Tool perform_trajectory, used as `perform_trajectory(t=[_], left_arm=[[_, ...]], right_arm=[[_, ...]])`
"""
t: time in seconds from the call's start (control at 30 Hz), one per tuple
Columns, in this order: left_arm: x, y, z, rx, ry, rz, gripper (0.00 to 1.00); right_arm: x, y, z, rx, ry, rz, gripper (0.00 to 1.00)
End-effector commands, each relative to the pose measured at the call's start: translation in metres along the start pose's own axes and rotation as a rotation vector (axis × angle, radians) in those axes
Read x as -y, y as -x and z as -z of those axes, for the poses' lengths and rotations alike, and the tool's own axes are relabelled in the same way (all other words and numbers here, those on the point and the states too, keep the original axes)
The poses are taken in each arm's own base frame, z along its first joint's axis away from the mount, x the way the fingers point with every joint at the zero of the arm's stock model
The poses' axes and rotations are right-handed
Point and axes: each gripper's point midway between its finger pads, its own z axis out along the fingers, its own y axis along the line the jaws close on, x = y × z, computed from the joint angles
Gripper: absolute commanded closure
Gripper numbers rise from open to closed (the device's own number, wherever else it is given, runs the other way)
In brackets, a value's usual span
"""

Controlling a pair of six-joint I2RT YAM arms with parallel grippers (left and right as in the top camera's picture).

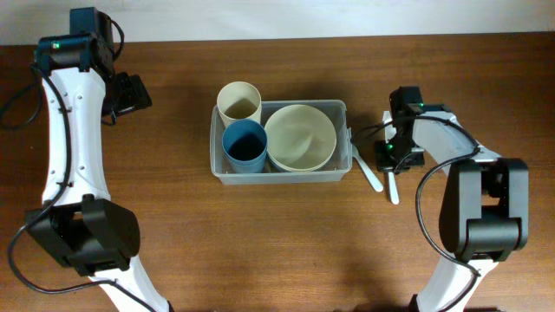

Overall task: Pack container
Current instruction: 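Lift the white spoon and carry it left over the container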

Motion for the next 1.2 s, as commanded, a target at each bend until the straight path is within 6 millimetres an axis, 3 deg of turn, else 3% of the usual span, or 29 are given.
perform_trajectory(t=[0.0, 0.53, 0.8, 1.17], left_arm=[[0.0, 0.0, -0.004, -0.01, 0.0, 0.015, 0.0], [0.0, 0.0, -0.004, -0.01, 0.0, 0.015, 0.0], [0.0, 0.0, -0.004, -0.01, 0.0, 0.015, 0.0], [0.0, 0.0, -0.004, -0.01, 0.0, 0.015, 0.0]], right_arm=[[0.0, 0.013, 0.011, 0.03, 0.01, -0.004, 0.96], [0.0, 0.024, 0.038, 0.039, 0.01, -0.004, 0.96], [-0.007, 0.04, 0.085, 0.067, 0.052, -0.002, 0.96], [-0.051, 0.057, 0.154, 0.147, 0.312, 0.035, 0.96]])
